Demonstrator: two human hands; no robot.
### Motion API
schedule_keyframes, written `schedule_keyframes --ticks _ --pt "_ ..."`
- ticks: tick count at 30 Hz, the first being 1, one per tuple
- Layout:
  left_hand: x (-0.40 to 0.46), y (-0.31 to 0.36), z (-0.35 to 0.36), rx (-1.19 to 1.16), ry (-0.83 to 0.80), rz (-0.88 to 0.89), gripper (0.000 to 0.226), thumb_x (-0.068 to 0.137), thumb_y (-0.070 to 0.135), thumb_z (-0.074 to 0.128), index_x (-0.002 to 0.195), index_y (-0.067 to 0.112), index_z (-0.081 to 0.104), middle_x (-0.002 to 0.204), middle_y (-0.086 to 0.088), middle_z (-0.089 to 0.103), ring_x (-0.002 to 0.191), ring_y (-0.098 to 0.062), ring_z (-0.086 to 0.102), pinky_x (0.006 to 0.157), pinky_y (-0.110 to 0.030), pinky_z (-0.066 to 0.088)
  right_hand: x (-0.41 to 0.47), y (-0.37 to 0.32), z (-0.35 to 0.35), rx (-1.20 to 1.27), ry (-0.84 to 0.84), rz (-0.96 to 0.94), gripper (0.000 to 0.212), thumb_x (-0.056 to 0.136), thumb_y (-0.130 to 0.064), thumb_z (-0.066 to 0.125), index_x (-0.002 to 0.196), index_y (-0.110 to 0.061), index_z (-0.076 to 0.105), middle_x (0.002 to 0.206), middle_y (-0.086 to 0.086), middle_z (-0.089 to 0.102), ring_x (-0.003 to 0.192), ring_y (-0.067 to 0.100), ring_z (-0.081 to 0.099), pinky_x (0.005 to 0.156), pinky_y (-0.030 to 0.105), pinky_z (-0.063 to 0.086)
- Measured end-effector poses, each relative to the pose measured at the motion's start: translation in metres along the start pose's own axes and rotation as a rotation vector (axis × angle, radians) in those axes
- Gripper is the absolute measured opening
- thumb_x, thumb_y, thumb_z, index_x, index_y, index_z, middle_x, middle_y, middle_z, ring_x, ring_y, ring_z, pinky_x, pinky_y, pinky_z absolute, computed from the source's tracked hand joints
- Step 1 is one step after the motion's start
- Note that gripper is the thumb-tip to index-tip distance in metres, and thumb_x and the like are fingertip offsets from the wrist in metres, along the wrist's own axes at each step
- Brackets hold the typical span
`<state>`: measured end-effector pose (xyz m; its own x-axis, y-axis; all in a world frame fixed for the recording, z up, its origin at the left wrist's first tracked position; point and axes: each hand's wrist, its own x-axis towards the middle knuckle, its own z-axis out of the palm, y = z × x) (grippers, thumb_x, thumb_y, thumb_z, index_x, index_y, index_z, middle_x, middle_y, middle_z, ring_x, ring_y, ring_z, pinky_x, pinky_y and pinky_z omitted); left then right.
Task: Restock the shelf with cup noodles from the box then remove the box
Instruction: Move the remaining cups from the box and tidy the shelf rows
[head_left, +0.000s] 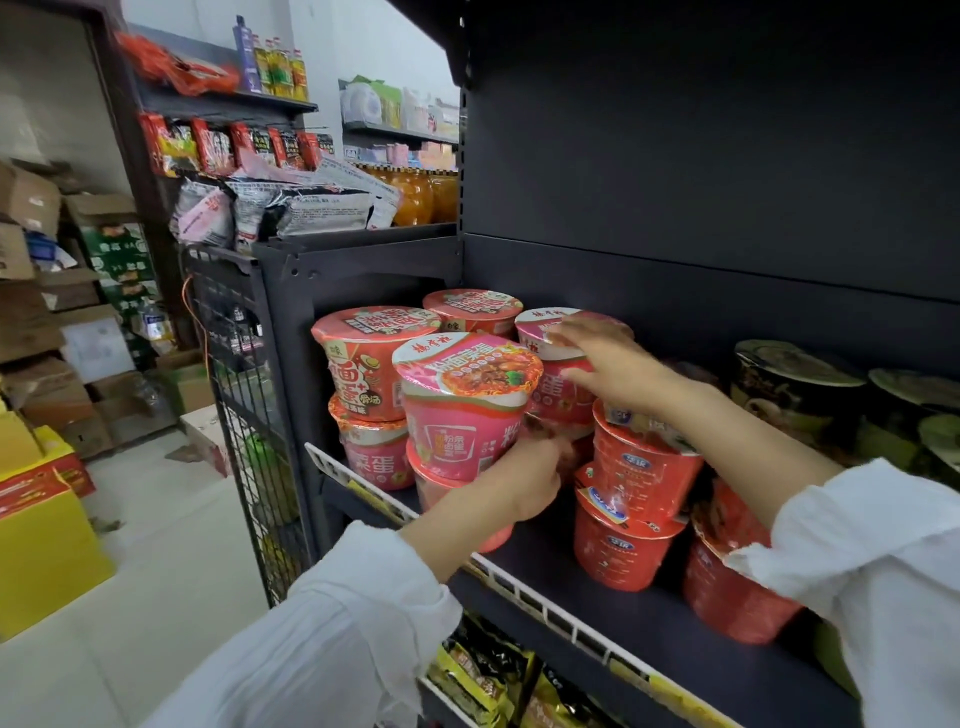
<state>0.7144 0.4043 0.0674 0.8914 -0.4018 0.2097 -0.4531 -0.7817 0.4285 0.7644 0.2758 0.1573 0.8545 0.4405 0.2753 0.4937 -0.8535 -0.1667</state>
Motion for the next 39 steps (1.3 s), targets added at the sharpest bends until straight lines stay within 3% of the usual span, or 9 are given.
schedule_keyframes --ticks 4,6,10,14,19,23,27,33,39 --pt "-0.046 -0.025 -0.017 0.066 -0.064 0.206 0.033 0.091 0.004 0.048 0.121 0.010 0.060 0.132 -0.007 0.054 0.125 -0.020 0.047 0.107 -0.029 0.036 -0.029 -0.038 -0.008 0.110 -0.007 -0.158 0.076 0.085 -0.023 0.069 0.147 -0.031 0.027 0.155 -0.004 0.026 0.143 0.013 0.023 0.117 0.031 0.022" --pt "-0.071 -0.042 -0.030 0.086 0.013 0.243 0.025 0.089 0.004 0.048 0.105 0.010 0.066 0.114 -0.004 0.062 0.109 -0.020 0.055 0.095 -0.034 0.045 -0.034 -0.053 -0.009 0.082 -0.039 -0.152 0.077 0.084 -0.029 0.070 0.147 -0.033 0.026 0.157 -0.006 0.020 0.144 0.011 0.017 0.117 0.030 0.016" --pt "-0.103 -0.079 -0.050 -0.066 0.348 -0.070 0.013 0.088 0.010 0.054 0.100 0.014 0.057 0.100 0.003 0.052 0.094 -0.019 0.056 0.078 -0.028 0.045 -0.035 -0.077 0.000 0.058 -0.036 -0.115 0.068 0.086 -0.027 0.067 0.146 -0.025 0.034 0.153 -0.003 0.031 0.142 0.013 0.026 0.113 0.026 0.020" --pt "-0.104 -0.074 -0.051 -0.354 0.202 -0.123 0.047 0.078 0.022 0.075 0.112 0.022 0.043 0.104 0.012 0.049 0.096 -0.005 0.049 0.084 -0.018 0.039 -0.033 -0.088 0.013 0.001 -0.028 -0.060 0.060 0.088 -0.022 0.065 0.143 -0.022 0.040 0.147 0.001 0.041 0.135 0.018 0.035 0.110 0.028 0.025" --pt "-0.083 -0.079 -0.031 -0.439 0.262 -0.222 0.070 0.070 0.028 0.082 0.126 0.009 0.045 0.121 -0.005 0.062 0.101 -0.024 0.065 0.093 -0.033 0.050 -0.029 -0.091 0.014 -0.040 -0.026 0.031 0.057 0.087 -0.022 0.065 0.140 -0.024 0.044 0.143 0.003 0.044 0.132 0.018 0.039 0.107 0.032 0.033" --pt "-0.066 -0.083 -0.025 -0.454 0.266 -0.248 0.080 0.068 0.029 0.083 0.133 0.009 0.042 0.129 -0.004 0.058 0.119 -0.020 0.055 0.098 -0.028 0.042 -0.028 -0.087 0.014 -0.080 -0.016 0.089 0.058 0.089 -0.021 0.063 0.142 -0.027 0.041 0.146 0.002 0.041 0.134 0.019 0.038 0.107 0.032 0.032" --pt "-0.062 -0.093 -0.018 -0.383 0.277 -0.245 0.084 0.069 0.033 0.081 0.137 0.010 0.038 0.132 -0.004 0.055 0.125 -0.020 0.049 0.104 -0.034 0.042 -0.029 -0.083 0.018 -0.103 -0.022 0.092 0.062 0.089 -0.019 0.062 0.145 -0.028 0.036 0.149 0.001 0.037 0.138 0.018 0.033 0.112 0.033 0.029" --pt "-0.068 -0.118 -0.034 -0.169 0.157 -0.132 0.070 0.085 0.014 0.067 0.145 0.010 0.032 0.142 -0.008 0.046 0.130 -0.024 0.044 0.108 -0.035 0.037 -0.026 -0.080 0.018 -0.148 -0.044 0.106 0.065 0.089 -0.016 0.062 0.145 -0.031 0.034 0.152 0.001 0.034 0.140 0.020 0.031 0.113 0.036 0.031" --pt "-0.068 -0.137 -0.050 0.098 0.184 0.035 0.037 0.090 0.025 0.062 0.123 0.011 0.055 0.129 -0.005 0.050 0.119 -0.022 0.045 0.100 -0.029 0.038 -0.025 -0.083 0.017 -0.151 -0.049 0.129 0.063 0.089 -0.017 0.062 0.143 -0.033 0.037 0.151 0.000 0.036 0.139 0.020 0.033 0.112 0.038 0.033"
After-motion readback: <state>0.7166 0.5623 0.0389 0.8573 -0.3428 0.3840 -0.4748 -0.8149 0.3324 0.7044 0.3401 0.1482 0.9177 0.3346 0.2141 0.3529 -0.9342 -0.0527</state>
